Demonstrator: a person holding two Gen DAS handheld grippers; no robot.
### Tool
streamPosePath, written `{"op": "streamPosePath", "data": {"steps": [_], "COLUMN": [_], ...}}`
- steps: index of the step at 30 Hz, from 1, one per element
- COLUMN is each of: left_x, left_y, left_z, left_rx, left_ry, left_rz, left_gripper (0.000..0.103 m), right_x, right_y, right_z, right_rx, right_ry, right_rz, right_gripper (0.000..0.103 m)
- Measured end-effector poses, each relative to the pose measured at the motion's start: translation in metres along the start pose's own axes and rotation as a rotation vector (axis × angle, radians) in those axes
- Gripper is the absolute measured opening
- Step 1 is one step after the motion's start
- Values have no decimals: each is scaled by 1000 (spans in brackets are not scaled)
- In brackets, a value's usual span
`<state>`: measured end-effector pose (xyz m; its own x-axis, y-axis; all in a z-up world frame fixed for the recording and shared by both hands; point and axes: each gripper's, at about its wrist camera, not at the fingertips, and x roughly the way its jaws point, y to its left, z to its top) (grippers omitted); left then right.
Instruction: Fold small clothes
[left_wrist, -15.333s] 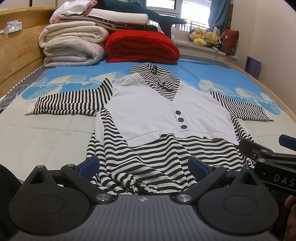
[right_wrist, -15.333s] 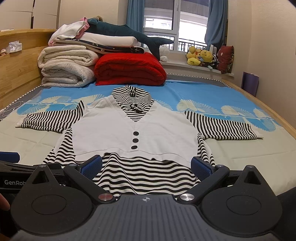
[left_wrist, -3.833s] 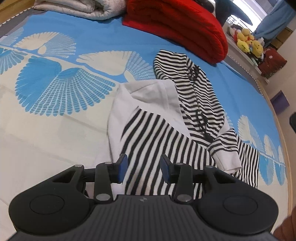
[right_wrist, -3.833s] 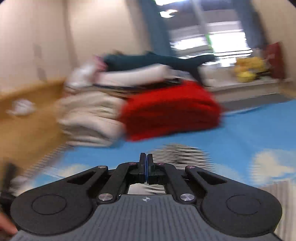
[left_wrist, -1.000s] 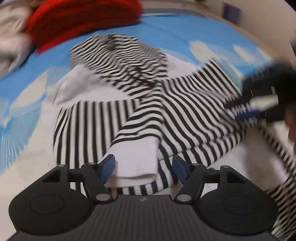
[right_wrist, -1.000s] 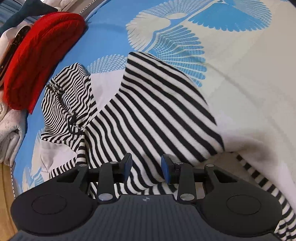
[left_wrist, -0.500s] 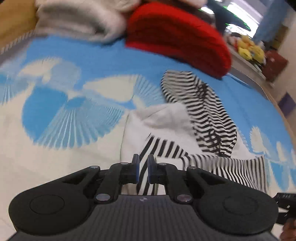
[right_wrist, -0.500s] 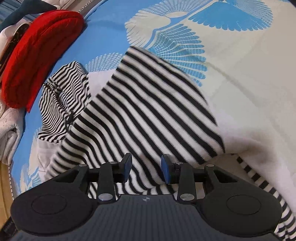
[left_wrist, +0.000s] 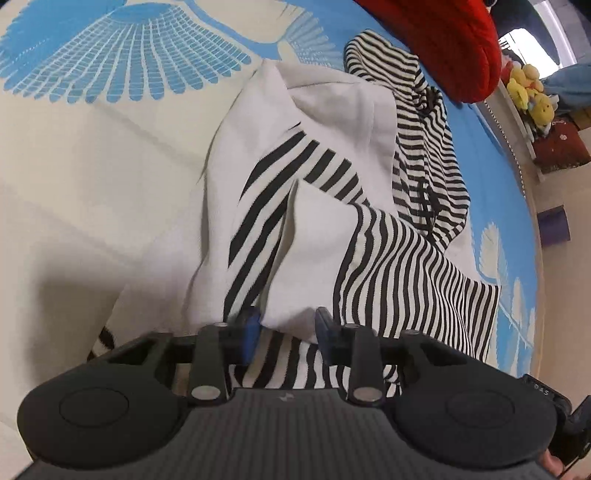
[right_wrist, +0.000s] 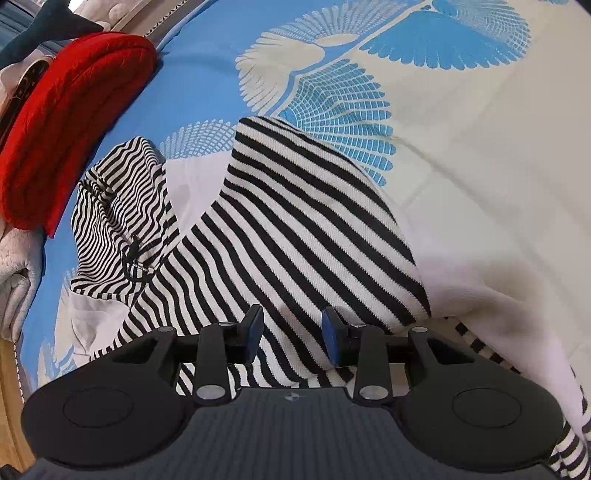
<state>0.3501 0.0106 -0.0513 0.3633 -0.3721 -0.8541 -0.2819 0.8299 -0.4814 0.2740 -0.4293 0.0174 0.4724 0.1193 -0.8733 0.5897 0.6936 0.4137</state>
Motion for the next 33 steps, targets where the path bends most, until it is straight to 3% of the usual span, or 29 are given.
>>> {"op": "streamPosePath", "data": {"steps": [1,5,8,11,14,16,19,21,23,27,30,33], "left_x": [-4,-45,-61,-58,-74,-78,-58,-32,-9,-8,-16,1], "left_y": [-3,-21,-24,-16,-37,-50,-55,-43,-29,-37,-53,-43], "left_z": [0,-4,-16,-21,-19,-18,-20,-19,-18,-14,-15,-15], "left_rx": [11,31,35,18,177,256,293,199,125,137,211,163], "left_ry": [-23,-113,-140,-122,-259,-300,-198,-70,19,-35,-112,-50], "left_rz": [19,-23,33,149,233,193,106,64,94,148,174,182], "left_gripper": [4,4,4,5,6,9,11,11,11,12,33,36], "right_x": [-1,-3,0,3,4,1,-4,-3,6,9,-4,0], "right_y": [0,-1,-5,-14,-19,-19,-13,-9,-12,-13,-2,1], "right_z": [0,1,1,2,3,3,2,0,-1,-3,-1,0], "right_rx": [-2,-2,19,42,52,48,22,-1,2,8,-62,-106], "right_ry": [-4,-13,2,4,0,-10,-42,-41,-2,4,-61,-36], "right_rz": [1,11,10,-41,-81,-91,-79,-66,-67,-88,-53,-28], "right_gripper": [36,36,36,36,36,36,36,36,36,36,40,51]}}
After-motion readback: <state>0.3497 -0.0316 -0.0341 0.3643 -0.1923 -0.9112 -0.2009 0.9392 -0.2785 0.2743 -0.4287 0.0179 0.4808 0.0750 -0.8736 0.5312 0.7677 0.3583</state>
